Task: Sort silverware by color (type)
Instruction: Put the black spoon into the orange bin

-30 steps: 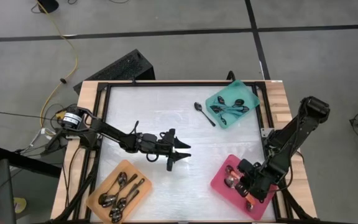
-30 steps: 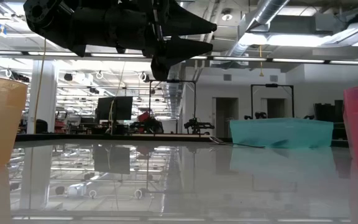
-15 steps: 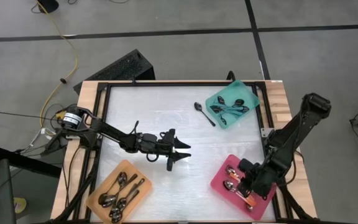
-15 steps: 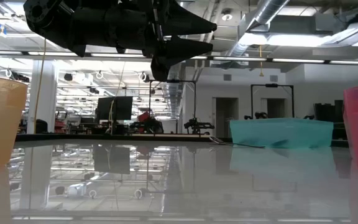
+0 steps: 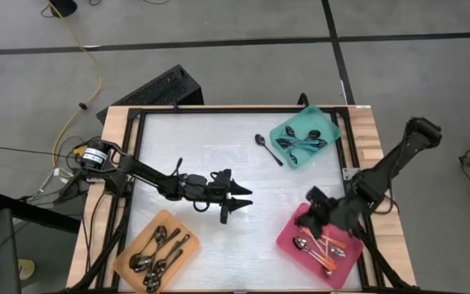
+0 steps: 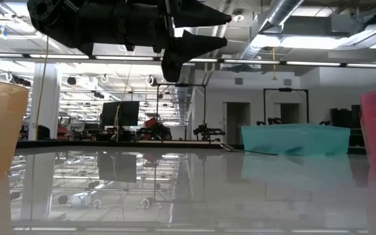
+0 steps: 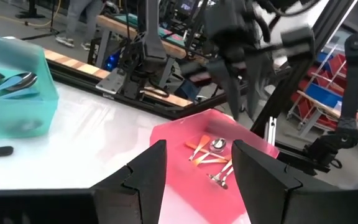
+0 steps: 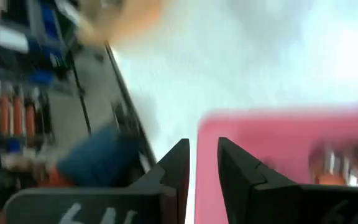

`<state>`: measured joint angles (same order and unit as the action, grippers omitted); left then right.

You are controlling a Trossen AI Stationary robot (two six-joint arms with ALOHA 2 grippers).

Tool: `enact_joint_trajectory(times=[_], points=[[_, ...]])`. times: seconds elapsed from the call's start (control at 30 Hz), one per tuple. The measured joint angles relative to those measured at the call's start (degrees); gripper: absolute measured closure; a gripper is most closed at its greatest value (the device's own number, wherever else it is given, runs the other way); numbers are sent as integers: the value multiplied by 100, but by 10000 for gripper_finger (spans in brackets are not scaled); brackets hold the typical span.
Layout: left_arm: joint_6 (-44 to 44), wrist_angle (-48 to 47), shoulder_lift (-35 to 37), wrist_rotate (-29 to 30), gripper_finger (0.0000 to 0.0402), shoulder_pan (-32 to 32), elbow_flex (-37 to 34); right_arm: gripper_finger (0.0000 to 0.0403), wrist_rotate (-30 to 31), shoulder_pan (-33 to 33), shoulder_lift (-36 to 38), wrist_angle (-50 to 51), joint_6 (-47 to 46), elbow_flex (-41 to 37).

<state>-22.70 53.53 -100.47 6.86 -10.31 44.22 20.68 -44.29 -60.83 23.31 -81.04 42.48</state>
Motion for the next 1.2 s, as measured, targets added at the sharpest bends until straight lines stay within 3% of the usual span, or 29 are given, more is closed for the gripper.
enact_joint_trajectory(times=[0.1, 0.27, 0.4, 0.57, 0.73, 0.93, 1.03, 1.2], points=[[-2, -4, 0, 1, 237, -1, 40, 313, 330, 506, 69, -66, 635, 8], [-4, -19, 0, 1, 237, 0, 40, 349, 224, 1565, -84, 9, 1633, 8], [-12, -17, 0, 0, 237, 0, 40, 394, 71, 2400, -454, 45, 2530, 59], [-57, -14, 1, 0, 237, 2, 40, 397, 44, 3136, -1246, 33, 3581, 469], [-57, -373, 136, 2, 237, 7, 40, 399, 381, 3495, -2314, 972, 4754, 1167], [-49, -1549, 557, 92, 237, 7, 40, 401, 1608, 3599, -3628, 2587, 6149, 2078], [35, -2258, 886, 189, 237, 7, 40, 402, 2015, 3703, -4179, 2975, 6584, 2354], [98, -3474, 1527, 637, 237, -5, 43, 402, 2172, 3976, -4854, 3014, 7067, 2536]])
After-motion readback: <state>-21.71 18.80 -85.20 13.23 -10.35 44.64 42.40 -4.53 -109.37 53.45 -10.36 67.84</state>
